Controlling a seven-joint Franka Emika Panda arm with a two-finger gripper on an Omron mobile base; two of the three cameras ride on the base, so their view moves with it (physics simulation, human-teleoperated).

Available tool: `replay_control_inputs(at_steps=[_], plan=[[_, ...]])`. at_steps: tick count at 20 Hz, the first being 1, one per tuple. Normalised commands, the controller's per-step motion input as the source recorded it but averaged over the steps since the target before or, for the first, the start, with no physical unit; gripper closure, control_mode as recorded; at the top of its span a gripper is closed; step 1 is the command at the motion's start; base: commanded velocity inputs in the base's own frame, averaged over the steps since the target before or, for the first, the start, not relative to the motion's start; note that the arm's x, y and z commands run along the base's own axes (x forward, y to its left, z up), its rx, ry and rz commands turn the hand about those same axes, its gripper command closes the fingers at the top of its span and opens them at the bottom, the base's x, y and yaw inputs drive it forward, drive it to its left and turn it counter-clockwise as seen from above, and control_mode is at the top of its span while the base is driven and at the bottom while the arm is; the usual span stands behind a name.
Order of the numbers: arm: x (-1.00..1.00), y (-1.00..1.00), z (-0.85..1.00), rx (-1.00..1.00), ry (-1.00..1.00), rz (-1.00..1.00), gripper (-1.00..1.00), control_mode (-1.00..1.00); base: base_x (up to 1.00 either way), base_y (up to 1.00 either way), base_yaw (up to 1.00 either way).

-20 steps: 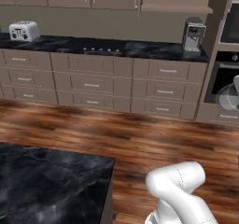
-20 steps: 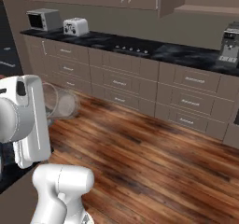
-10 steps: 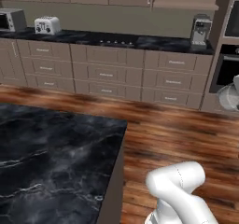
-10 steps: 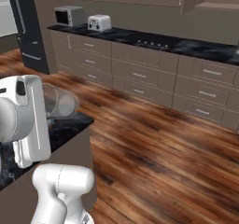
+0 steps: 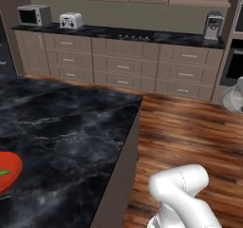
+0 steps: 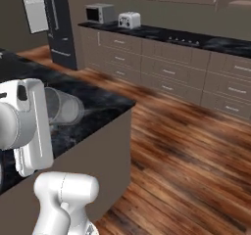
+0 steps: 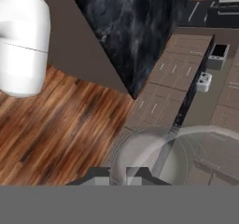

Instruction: There is a bowl on the dining counter. Grab a lemon wedge from the fridge and place it in the bowl. Then get the liquor bottle and glass cup from the cabinet and place them next to the bowl.

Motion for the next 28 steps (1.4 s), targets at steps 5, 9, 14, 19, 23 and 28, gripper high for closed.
replay_control_inputs(at_steps=[5, 9, 14, 19, 23, 28], plan=[[0.00, 0.00, 0.00, 0.00, 0.00, 0.00, 1.00, 1.00, -1.00, 0.24, 0.17], [0.00, 0.00, 0.00, 0.00, 0.00, 0.00, 1.00, 1.00, -1.00, 0.27, 0.15], [0.00, 0.00, 0.00, 0.00, 0.00, 0.00, 1.00, 1.00, -1.00, 0.34, 0.14], [0.00, 0.00, 0.00, 0.00, 0.00, 0.00, 1.00, 1.00, -1.00, 0.63, 0.10], [0.00, 0.00, 0.00, 0.00, 0.00, 0.00, 1.00, 1.00, -0.19, 0.85, -0.09], [0.00, 0.00, 0.00, 0.00, 0.00, 0.00, 1.00, 1.00, 0.34, 1.00, -0.31]])
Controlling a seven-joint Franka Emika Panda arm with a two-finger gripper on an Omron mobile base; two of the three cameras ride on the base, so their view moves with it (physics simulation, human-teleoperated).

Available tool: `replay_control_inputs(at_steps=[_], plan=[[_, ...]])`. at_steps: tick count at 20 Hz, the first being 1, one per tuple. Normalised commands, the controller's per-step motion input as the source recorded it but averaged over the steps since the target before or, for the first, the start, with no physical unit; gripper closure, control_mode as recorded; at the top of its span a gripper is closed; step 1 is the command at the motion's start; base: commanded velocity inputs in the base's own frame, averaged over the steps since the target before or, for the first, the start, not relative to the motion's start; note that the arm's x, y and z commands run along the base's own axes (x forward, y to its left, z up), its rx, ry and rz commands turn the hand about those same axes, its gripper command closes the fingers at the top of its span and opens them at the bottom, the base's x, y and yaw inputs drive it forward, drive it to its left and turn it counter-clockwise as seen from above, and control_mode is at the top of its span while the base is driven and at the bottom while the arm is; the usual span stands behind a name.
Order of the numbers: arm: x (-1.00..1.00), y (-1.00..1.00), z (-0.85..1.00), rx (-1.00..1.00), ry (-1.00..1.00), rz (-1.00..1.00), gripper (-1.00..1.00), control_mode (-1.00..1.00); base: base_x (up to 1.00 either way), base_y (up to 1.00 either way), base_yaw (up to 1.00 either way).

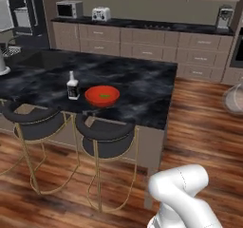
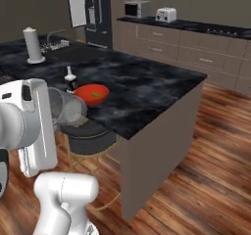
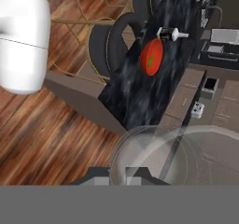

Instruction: There is a bowl on the dining counter. Grab a lemon wedge from the fridge and place it in the bowl. Then get the liquor bottle and glass cup from the cabinet and place them next to the bowl.

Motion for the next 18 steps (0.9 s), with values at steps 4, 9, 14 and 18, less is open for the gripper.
replay_control_inputs(at_steps=[4, 9, 14, 18], plan=[[0.00, 0.00, 0.00, 0.00, 0.00, 0.00, 1.00, 1.00, 0.45, 1.00, -0.37], [0.00, 0.00, 0.00, 0.00, 0.00, 0.00, 1.00, 1.00, 0.45, 0.82, -0.36], [0.00, 0.00, 0.00, 0.00, 0.00, 0.00, 1.00, 1.00, 0.47, 0.31, -0.25], [0.00, 0.00, 0.00, 0.00, 0.00, 0.00, 1.00, 1.00, 0.67, 0.05, -0.16]])
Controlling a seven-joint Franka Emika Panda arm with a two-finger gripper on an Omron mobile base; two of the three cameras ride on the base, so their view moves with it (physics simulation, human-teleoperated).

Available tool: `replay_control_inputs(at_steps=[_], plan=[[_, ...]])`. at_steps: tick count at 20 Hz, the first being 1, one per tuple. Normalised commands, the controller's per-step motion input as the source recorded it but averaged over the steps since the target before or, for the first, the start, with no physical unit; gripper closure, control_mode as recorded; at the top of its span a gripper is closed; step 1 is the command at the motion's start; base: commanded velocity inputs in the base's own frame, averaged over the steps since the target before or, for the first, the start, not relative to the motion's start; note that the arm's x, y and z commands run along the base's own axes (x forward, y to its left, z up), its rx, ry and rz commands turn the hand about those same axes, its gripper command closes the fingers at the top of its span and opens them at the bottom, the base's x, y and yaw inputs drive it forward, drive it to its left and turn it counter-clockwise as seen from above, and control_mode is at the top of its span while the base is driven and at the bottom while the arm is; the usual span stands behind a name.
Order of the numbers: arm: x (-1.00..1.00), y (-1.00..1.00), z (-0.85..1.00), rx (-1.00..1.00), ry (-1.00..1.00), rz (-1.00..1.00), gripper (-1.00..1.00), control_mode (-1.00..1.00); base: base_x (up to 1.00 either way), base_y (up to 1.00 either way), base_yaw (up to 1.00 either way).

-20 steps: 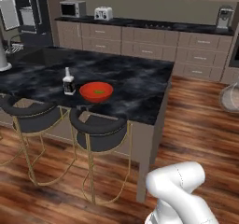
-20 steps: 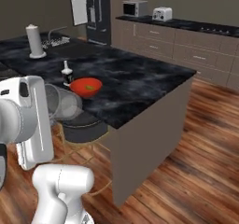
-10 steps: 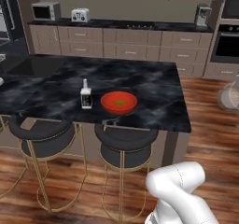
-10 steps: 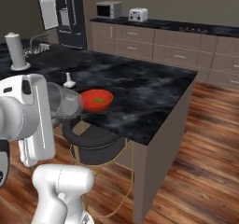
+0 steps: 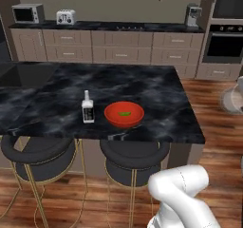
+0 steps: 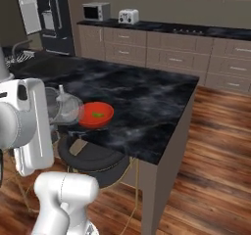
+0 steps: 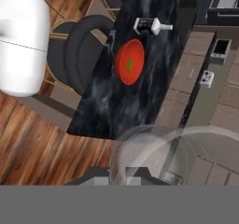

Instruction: There is a bowl on the dining counter. Grab a lemon wedge from the fridge and place it in the bowl. Then get the liquor bottle and glass cup from the cabinet and place them next to the bowl.

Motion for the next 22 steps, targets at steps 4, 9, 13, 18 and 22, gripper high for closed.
replay_control_inputs(at_steps=[4, 9, 13, 18, 22], plan=[[0.00, 0.00, 0.00, 0.00, 0.00, 0.00, 1.00, 1.00, 0.89, 0.00, -0.11], [0.98, 0.00, 0.00, 0.00, 0.10, -0.05, 1.00, -1.00, 0.00, 0.00, 0.00], [0.93, 0.00, -0.12, 0.00, 0.28, 0.00, 1.00, -1.00, 0.00, 0.00, 0.00], [0.76, 0.00, -0.54, 0.00, 0.41, 0.06, 1.00, -1.00, 0.00, 0.00, 0.00], [0.51, 0.00, -0.71, 0.00, 0.32, 0.18, 1.00, -1.00, 0.00, 0.00, 0.00]])
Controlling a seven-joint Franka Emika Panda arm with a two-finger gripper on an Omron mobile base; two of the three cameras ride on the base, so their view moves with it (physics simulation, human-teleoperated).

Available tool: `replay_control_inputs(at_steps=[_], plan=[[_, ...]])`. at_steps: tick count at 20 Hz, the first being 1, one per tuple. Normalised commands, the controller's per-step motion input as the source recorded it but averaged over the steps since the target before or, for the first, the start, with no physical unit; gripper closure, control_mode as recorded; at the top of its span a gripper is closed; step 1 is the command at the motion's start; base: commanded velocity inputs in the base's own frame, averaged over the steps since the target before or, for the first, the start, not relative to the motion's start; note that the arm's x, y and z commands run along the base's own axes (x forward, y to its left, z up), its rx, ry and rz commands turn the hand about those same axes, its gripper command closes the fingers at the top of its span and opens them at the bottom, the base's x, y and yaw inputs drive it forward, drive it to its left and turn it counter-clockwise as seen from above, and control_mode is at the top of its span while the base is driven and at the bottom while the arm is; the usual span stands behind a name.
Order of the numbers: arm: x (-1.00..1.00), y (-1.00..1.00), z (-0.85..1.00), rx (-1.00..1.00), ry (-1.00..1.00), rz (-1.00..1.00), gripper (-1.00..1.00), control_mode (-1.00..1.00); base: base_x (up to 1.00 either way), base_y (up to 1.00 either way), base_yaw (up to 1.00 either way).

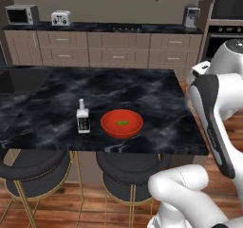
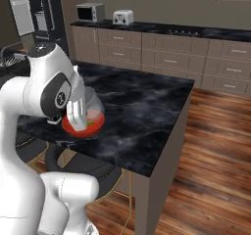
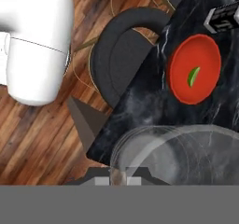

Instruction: There is a bowl on the dining counter. Grab a lemon wedge from the fridge and place it in the bowl. Then get the liquor bottle and glass cup from the cabinet and place them next to the bowl.

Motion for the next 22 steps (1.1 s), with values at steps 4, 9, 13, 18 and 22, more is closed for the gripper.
replay_control_inputs(at_steps=[4, 9, 13, 18, 22], plan=[[0.40, 0.00, -0.48, 0.00, 0.10, 0.18, 1.00, -1.00, 0.00, 0.00, 0.00], [0.29, -0.02, -0.46, 0.00, 0.05, 0.14, 1.00, -1.00, 0.00, 0.00, 0.00], [0.29, -0.05, -0.44, 0.00, 0.04, 0.10, 1.00, -1.00, 0.00, 0.00, 0.00], [0.29, -0.07, -0.41, 0.00, 0.05, 0.04, 1.00, -1.00, 0.00, 0.00, 0.00], [0.56, -0.03, -0.27, 0.00, 0.09, 0.00, 1.00, -1.00, 0.00, 0.00, 0.00]])
